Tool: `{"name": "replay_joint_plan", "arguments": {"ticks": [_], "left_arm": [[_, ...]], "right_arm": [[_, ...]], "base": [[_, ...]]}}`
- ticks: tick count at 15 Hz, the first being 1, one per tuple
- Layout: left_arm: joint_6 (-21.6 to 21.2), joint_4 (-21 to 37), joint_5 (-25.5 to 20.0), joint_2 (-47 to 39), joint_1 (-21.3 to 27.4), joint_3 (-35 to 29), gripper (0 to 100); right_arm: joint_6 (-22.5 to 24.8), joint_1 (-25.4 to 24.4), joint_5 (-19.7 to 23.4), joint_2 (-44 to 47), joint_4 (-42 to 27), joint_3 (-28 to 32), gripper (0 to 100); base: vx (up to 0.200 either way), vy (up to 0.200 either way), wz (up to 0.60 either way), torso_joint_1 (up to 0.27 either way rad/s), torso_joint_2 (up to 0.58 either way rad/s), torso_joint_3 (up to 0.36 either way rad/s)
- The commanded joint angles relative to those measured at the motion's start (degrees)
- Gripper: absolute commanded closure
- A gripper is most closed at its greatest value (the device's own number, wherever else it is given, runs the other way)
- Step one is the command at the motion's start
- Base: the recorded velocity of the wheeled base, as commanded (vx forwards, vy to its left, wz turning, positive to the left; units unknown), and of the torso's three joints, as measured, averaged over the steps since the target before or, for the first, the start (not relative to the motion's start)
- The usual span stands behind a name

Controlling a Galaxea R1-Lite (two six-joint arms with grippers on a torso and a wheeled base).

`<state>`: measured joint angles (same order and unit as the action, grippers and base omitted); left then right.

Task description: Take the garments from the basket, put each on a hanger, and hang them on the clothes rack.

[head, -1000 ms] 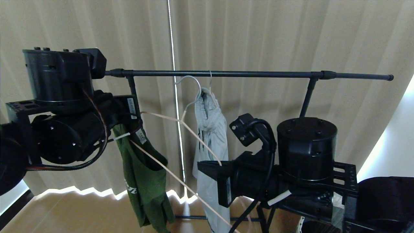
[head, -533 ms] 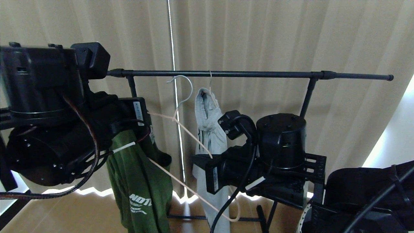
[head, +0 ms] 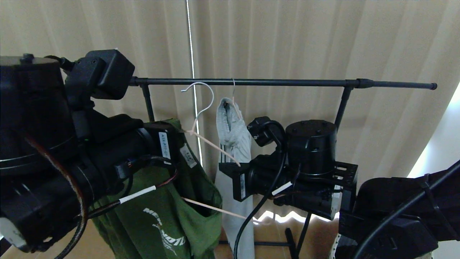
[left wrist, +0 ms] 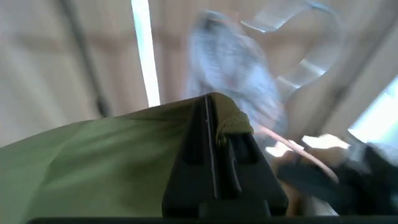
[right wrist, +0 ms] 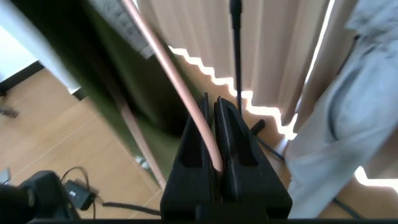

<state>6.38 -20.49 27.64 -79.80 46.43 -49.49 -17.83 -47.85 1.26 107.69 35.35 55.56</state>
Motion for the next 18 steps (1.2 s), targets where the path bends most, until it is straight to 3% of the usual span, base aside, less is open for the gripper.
{"name": "replay_joint_plan", "arguments": {"ticks": [1, 5, 6, 8, 9, 12, 14, 16, 18], "left_arm": [[-0.05, 0.54, -6.72, 3.16, 0.06, 2.38, 100], [-0.31, 0.54, -7.33, 3.60, -0.03, 4.67, 100], [-3.56, 0.10, -7.33, 4.48, -0.20, 8.54, 100], [-3.91, 0.01, -7.42, 4.74, -0.20, 9.06, 100], [-3.83, 0.01, -7.42, 4.83, -0.12, 9.15, 0], [-3.91, -0.43, -7.95, 5.53, 0.06, 10.29, 0], [-4.27, -0.60, -11.29, 7.29, 0.15, 11.44, 0], [-8.49, -0.69, -17.79, 11.51, -0.20, 14.51, 0], [-10.24, -0.69, -18.67, 14.23, -0.20, 15.66, 0]], "right_arm": [[0.43, 0.56, -0.03, -2.75, -0.55, -0.11, 100], [0.61, 1.27, -0.03, -4.95, -1.51, -0.02, 100], [0.78, 1.79, -0.11, -7.58, -1.60, -0.37, 100], [1.40, 1.97, -0.11, -8.73, -1.60, -0.63, 100], [1.49, 1.97, -0.11, -9.25, -1.60, -0.72, 100], [2.28, 2.14, -0.90, -9.69, -1.69, -0.72, 100], [3.77, 3.20, -1.61, -9.61, -1.60, -0.72, 100], [5.62, 5.05, -2.40, -9.69, -1.60, -0.72, 100], [9.57, 7.07, -3.45, -9.34, -1.43, -1.69, 100]], "base": [[0.000, 0.000, 0.00, 0.000, 0.00, 0.000], [0.000, 0.000, 0.00, 0.000, 0.00, 0.000], [0.000, 0.000, 0.00, 0.000, 0.00, 0.000], [0.000, 0.000, 0.00, 0.000, 0.00, 0.000], [0.000, 0.000, 0.00, 0.000, 0.00, 0.000], [0.000, 0.000, 0.00, 0.000, 0.00, 0.000], [0.000, 0.000, 0.00, 0.000, 0.00, 0.000], [0.000, 0.000, 0.00, 0.000, 0.00, 0.000], [0.000, 0.000, 0.00, 0.000, 0.00, 0.000]]}}
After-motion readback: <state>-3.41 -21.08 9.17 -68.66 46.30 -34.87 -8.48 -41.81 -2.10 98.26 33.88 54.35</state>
